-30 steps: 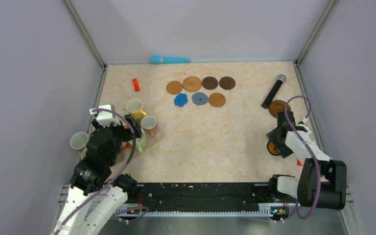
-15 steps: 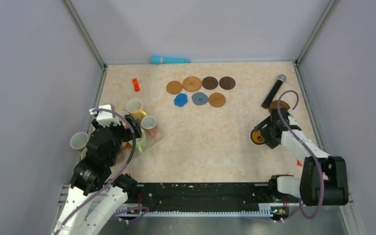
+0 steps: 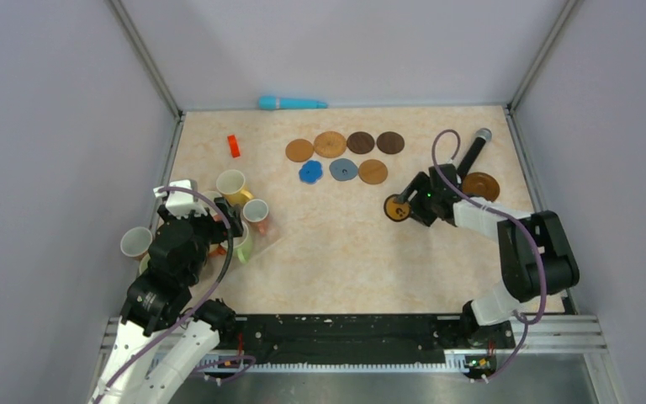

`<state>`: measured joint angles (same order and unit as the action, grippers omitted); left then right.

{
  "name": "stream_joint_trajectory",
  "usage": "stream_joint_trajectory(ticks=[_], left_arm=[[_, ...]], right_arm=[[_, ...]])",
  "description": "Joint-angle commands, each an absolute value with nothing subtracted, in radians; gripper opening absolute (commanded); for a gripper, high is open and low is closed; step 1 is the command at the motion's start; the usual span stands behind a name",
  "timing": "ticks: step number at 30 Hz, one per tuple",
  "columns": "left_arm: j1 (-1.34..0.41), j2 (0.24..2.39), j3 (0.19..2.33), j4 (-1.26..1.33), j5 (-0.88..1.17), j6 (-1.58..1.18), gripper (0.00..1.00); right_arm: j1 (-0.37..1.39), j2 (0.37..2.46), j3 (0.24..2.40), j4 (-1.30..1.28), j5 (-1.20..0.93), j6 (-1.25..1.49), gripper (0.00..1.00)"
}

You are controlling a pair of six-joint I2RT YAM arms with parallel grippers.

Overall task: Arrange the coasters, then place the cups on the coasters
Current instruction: Move the coaster to the center of the board.

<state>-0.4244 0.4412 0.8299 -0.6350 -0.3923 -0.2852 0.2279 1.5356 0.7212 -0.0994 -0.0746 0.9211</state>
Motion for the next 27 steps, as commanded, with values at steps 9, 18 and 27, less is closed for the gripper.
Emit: stream_joint_trajectory(ticks=[9,18,27], left_arm=[[-0.425,0.453,0.825,-0.587,-0.404,-0.282,0.94],[-0.426,0.451,0.826,-0.588,-0.407,-0.282,0.94],[-0.426,0.459,0.825,-0.586,-0.405,-0.282,0.94]], right_arm=[[0.275,1.596,0.689,-0.212,0.022,0.684,0.69],[0.273,1.647,0.819,-0.225,0.093,0.631,0.74],[0.273,1.692,0.815,-0.174,0.038,0.628,0.71]])
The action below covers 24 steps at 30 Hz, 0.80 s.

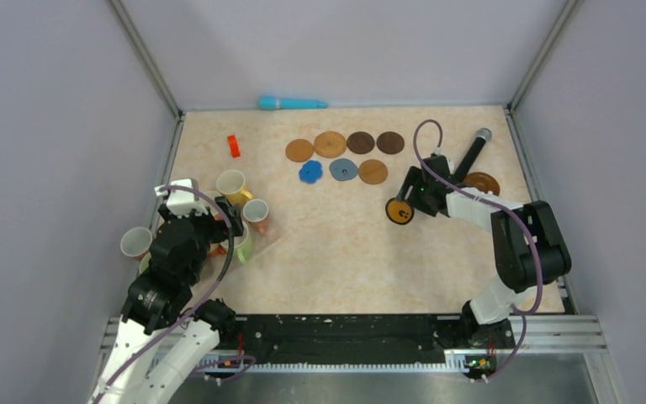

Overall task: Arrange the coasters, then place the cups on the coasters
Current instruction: Move the coaster to the center of the board.

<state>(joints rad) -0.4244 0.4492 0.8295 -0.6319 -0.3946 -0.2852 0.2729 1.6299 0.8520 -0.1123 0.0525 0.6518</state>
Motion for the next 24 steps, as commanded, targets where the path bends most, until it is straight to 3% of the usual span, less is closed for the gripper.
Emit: stream_joint_trajectory(ticks=[1,24], left_arm=[[-0.426,0.459,0.825,-0.586,-0.404,-0.282,0.94],[-0.426,0.458,0.825,-0.586,-0.400,-0.281,0.94]], right_arm=[[0.272,1.691,0.807,-0.166,0.019,0.626,0.71],[0.426,1.637,0.763,-0.210,-0.080,0.673,0.61]])
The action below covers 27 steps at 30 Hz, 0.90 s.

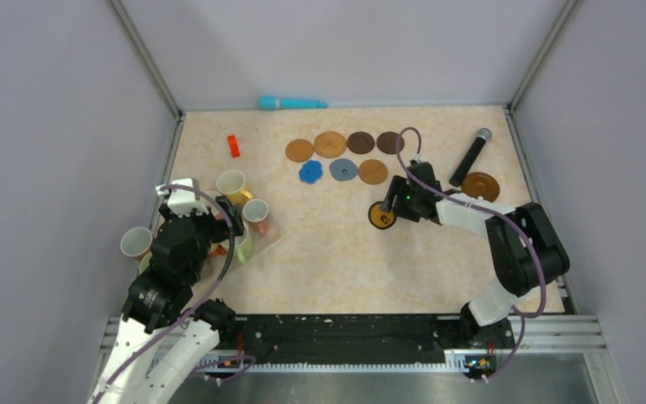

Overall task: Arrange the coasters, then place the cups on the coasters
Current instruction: Move the coaster to the center of the board.

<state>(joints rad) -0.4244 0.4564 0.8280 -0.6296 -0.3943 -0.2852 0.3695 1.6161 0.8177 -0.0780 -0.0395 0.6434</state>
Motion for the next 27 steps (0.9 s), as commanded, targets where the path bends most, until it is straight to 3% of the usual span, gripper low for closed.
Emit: stream_joint_trajectory(ticks=[1,27], left_arm=[[-0.426,0.457,0.826,-0.586,-0.401,-0.281,0.94],[-0.426,0.457,0.824,-0.588,-0.408,-0.281,0.94]], right_arm=[[0.433,1.639,0.762,-0.203,-0.081,0.685,0.60],[0.568,1.835,0.933,-0.059,-0.105,0.785,0.54]])
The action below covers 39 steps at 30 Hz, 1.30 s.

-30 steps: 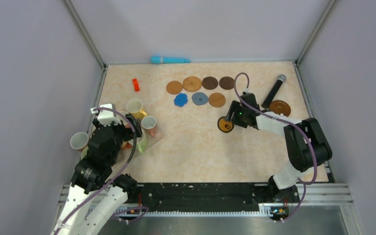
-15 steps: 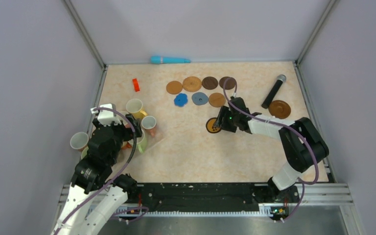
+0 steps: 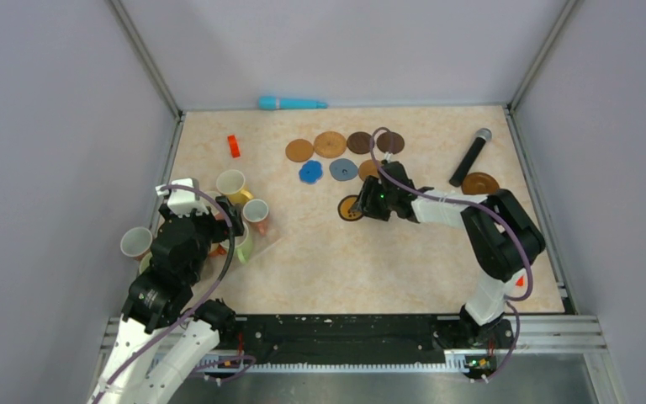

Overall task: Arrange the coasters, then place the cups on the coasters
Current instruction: Move the coaster to the center of the board.

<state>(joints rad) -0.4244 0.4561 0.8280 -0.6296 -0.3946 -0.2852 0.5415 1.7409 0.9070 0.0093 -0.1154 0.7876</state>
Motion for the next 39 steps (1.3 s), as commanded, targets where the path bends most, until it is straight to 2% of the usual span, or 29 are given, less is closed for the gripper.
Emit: stream_joint_trajectory(ticks=[1,18,27,34,39], left_arm=[[-0.426,0.457,0.824,-0.588,-0.408,-0.281,0.94],[-0.426,0.457,0.824,-0.587,-0.411,-0.279,0.94],[-0.426,0.455,0.825,-0.586,-0.407,-0.279,0.94],[-0.426,0.452,0.824,-0.588,-0.410,-0.279,0.94],[-0.426,0.451,0.825,-0.587,-0.408,-0.281,0.94]], right_arm=[[0.570,1.848,0.947,-0.060,-0.108,0.784,0.53],[0.610,2.009,1.108,0.026,-0.136,0.896,0.52],[0.611,2.029,1.200,-0.023,-0.181,0.803,0.52],[0.589,1.881,1.176,-0.135,-0.067,0.732,0.54],[0.504,1.713,1.114,-0.192,-0.005,0.648,0.56]])
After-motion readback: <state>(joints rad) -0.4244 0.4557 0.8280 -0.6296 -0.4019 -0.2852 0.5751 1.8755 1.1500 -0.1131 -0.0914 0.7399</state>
